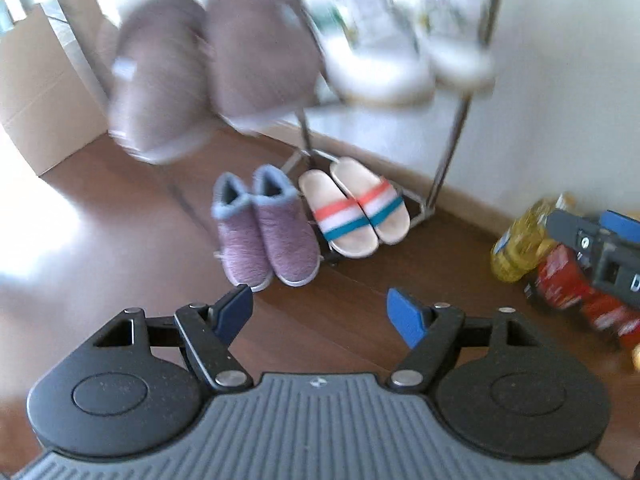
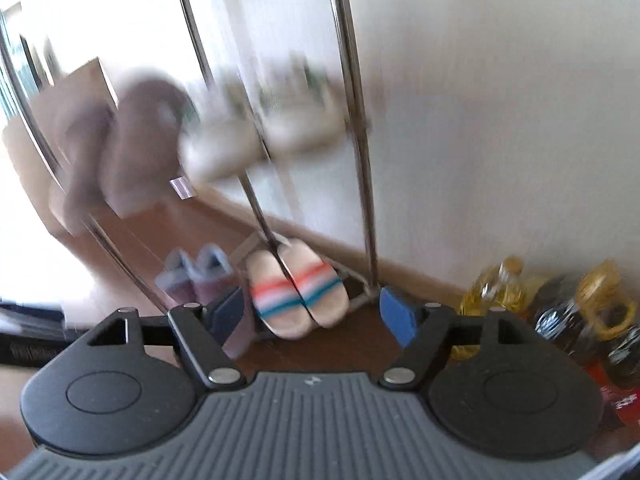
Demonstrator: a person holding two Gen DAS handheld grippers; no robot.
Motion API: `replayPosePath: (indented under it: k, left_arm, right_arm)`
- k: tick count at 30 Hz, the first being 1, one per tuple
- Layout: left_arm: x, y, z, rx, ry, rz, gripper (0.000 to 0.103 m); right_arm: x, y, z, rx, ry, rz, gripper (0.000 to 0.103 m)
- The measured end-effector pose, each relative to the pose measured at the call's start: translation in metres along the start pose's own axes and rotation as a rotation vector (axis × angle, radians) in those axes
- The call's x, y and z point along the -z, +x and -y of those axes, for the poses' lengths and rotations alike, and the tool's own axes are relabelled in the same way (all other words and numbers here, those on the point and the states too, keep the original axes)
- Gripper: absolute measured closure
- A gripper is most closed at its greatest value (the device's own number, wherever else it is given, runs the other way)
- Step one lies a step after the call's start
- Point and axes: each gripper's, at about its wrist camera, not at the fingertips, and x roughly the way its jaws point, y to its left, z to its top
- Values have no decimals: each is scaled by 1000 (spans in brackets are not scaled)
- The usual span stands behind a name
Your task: Organize scattered shoes
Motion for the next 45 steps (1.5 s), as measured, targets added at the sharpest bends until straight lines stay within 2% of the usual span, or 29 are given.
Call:
replayPosePath:
  k: [3,6,8,12,18,23,32,40,45]
  left_arm:
    - [-2,-79,-3,20,-43,31,23]
    - [1,-128,-3,3,-41,53,22]
    - [6,-150,-7,4,-48,63,21]
    - [24,-168,-19,-8,-62,63,8]
    - [52,-189,-39,-29,-83,59,8]
    - [75,-207,-55,-46,-99,58,8]
    - [104,-256,-61,-46,-146,66,8]
    - [118,-287,-44,-62,-251,64,8]
    - [131,-311,-30,-86,-272,75,8]
  right_arm:
    - [-41,-71,-13,-50,-23,53,15]
    - [-66,-128,-28,-85,-65,92,11]
    - [-73,-153,-37,-98,-74,89,10]
    - [-64,-195,-54,-111,-67,95,5]
    - [-30,-218,-73,-57,-50,98,3]
    - [-16,-246,-89,-31,-22,98,1]
    - [-10,-293,-105,-77,-57,104,1]
    - [-11,-321,-86,-123,-102,51,1]
    - [-14,-334,-76,-134,-126,28,1]
